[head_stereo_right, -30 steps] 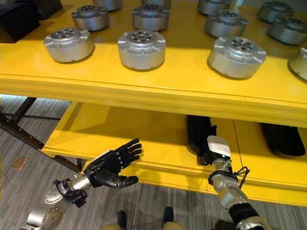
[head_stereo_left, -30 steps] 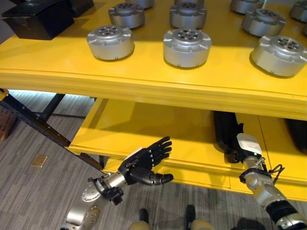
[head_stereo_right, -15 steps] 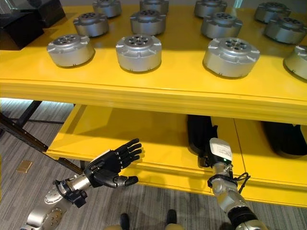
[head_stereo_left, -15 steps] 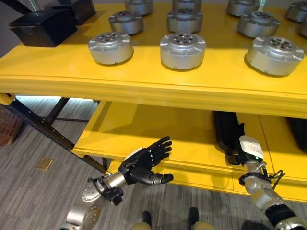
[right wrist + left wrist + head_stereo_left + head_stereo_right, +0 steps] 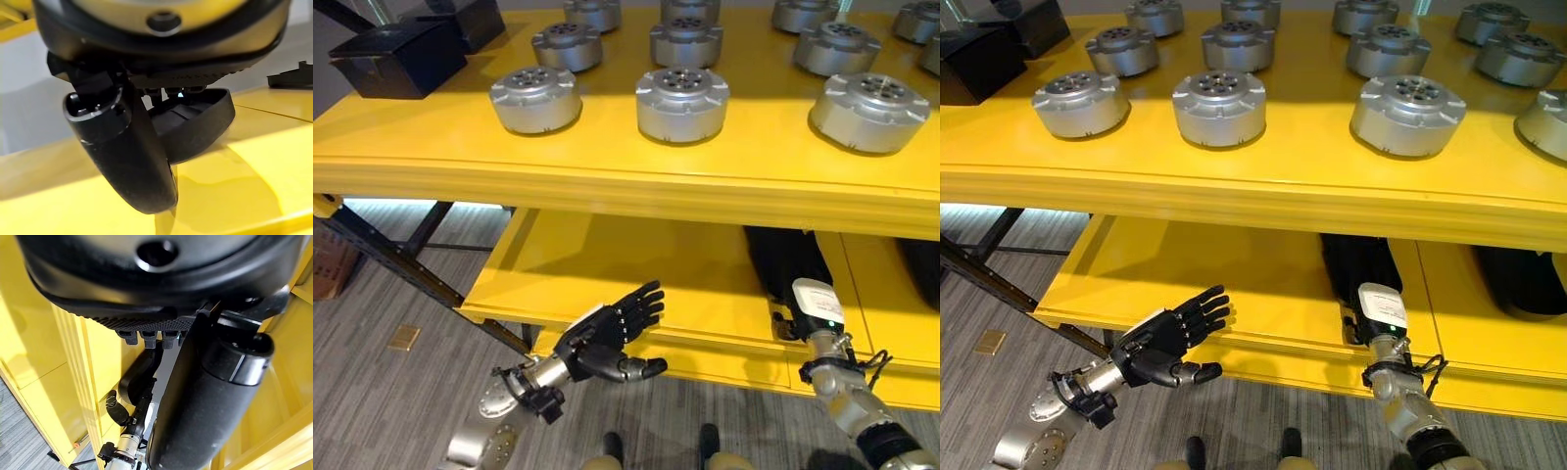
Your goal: Move parts from the plastic box to the shelf.
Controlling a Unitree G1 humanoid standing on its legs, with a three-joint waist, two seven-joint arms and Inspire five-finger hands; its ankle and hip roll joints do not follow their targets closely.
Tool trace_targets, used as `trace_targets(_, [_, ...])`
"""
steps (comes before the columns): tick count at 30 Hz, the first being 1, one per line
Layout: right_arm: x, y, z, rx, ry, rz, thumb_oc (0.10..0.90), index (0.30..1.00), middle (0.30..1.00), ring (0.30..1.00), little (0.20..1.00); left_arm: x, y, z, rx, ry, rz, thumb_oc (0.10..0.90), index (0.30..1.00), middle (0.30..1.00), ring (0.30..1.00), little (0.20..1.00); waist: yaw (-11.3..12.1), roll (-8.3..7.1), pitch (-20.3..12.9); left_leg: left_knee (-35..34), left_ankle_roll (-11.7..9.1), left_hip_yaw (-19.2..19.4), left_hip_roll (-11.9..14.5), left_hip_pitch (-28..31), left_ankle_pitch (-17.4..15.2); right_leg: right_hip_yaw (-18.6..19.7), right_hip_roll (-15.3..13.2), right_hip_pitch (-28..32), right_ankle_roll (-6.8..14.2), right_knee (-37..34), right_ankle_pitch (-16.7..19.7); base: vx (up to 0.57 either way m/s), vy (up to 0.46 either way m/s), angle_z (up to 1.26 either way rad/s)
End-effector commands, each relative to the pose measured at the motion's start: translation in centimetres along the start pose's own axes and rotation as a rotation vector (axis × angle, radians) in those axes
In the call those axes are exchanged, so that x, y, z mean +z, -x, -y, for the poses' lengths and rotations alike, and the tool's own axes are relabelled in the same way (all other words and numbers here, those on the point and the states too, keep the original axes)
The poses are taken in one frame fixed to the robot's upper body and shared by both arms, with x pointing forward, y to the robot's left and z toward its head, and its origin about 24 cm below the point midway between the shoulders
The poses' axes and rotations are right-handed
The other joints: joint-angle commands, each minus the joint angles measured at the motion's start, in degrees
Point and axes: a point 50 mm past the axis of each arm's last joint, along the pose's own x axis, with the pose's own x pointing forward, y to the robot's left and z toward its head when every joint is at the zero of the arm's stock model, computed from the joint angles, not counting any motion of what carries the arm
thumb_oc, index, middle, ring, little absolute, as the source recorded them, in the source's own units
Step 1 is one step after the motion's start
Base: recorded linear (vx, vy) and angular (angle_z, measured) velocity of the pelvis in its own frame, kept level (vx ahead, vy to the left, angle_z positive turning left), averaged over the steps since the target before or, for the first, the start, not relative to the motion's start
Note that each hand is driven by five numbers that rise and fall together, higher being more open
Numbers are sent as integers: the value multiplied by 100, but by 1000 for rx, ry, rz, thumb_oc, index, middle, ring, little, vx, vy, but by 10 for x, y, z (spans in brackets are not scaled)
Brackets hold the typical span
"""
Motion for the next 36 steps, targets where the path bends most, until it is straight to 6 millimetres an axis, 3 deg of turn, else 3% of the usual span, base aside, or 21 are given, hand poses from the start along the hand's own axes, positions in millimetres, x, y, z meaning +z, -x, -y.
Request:
trace_targets(1, [8, -26, 48, -158, 100, 114, 900, 1000, 1000, 1000, 1000, 40, -15, 18, -132, -72, 229, 900, 1000, 1000, 1000, 1000, -5, -8, -176, 136, 174, -243, -35, 62, -692, -228, -7, 112, 29, 566, -1112, 0, 0, 0])
trace_targets(6, [8, -27, 51, -153, 80, 107, 900, 1000, 1000, 1000, 1000, 39, -15, 18, -131, -74, 226, 900, 1000, 1000, 1000, 1000, -6, -20, -184, 135, 173, -242, -30, 76, -704, -241, -7, 121, 30, 570, -1121, 0, 0, 0])
trace_targets(11, [8, -25, 46, -115, -62, 49, 900, 1000, 1000, 1000, 1000, 39, -13, 18, -121, -80, 229, 900, 1000, 1000, 1000, 1000, -28, -29, -186, 121, 175, -222, -23, 88, -700, -229, -7, 122, 26, 568, -1121, 0, 0, 0])
trace_targets(14, [8, -23, 35, -43, -266, -20, 900, 1000, 1000, 1000, 1000, 39, -14, 17, -112, -84, 234, 900, 1000, 1000, 1000, 1000, -57, -19, -162, 100, 178, -201, -23, 112, -699, -205, -1, 118, 12, 563, -1115, -3, 10, -4])
trace_targets(15, [10, -21, 27, 6, -406, -56, 900, 1000, 1000, 1000, 1000, 39, -15, 17, -103, -85, 235, 900, 1000, 1000, 1000, 1000, -81, -19, -152, 84, 177, -185, -18, 135, -698, -194, 1, 121, 7, 561, -1112, 2, 7, -7])
trace_targets(21, [17, -18, 18, 60, -643, -91, 900, 1000, 1000, 1000, 1000, 38, -17, 17, -92, -91, 232, 900, 1000, 1000, 1000, 1000, -125, -36, -142, 73, 176, -150, -15, 157, -713, -183, 4, 120, 1, 554, -1117, 0, 0, -4])
trace_targets(36, [35, -22, 22, 37, -695, -36, 900, 1000, 1000, 1000, 1000, 34, -23, 19, -88, -93, 231, 900, 1000, 1000, 1000, 1000, -147, -25, -144, 84, 171, -140, -24, 142, -715, -153, 15, 99, -14, 564, -1118, 1, 0, -1])
